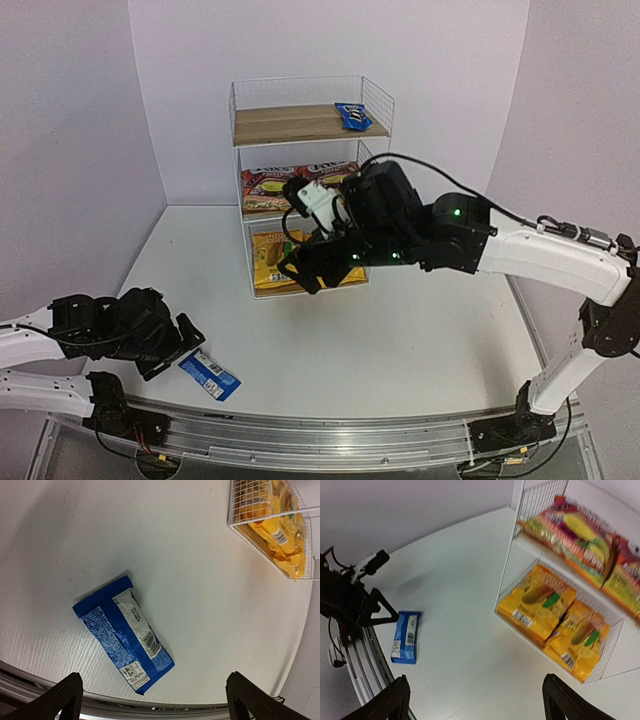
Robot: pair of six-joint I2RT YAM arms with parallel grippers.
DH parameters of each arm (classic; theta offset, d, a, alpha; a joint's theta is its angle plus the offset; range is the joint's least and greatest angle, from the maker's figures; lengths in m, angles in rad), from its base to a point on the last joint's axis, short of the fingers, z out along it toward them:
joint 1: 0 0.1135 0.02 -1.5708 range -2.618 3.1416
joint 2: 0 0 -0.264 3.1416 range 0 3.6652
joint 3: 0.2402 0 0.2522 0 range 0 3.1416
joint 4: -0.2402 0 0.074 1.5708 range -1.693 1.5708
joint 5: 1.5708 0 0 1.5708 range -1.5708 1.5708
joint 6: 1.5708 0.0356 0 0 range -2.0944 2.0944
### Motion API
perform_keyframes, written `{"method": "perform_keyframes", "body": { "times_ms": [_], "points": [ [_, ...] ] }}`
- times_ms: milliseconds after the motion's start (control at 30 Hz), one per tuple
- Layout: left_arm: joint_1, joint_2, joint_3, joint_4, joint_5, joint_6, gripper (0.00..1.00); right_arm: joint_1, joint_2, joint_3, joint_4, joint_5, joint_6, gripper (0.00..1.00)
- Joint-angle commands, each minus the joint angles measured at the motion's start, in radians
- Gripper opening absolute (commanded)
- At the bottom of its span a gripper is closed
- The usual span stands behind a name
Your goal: Place and organize the candy bags onto the shelf
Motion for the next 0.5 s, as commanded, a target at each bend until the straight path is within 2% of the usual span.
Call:
{"method": "perform_keyframes", "body": {
  "times_ms": [0, 300, 467],
  "points": [
    [0.000, 0.087, -0.044, 0.093, 0.069, -0.036, 1.00, -0.004, -0.097, -0.184, 0.119, -0.105, 0.178, 0.88],
    [0.000, 0.210, -0.157, 0.287, 0.073, -0.165, 0.97, -0.004, -0.145, -0.384, 0.129, -0.042, 0.241, 0.88],
    [0.000, 0.218, -0.216, 0.345, 0.023, -0.239, 0.88, -0.004, -0.153, -0.421, 0.129, -0.035, 0.241, 0.88]
  ]
}}
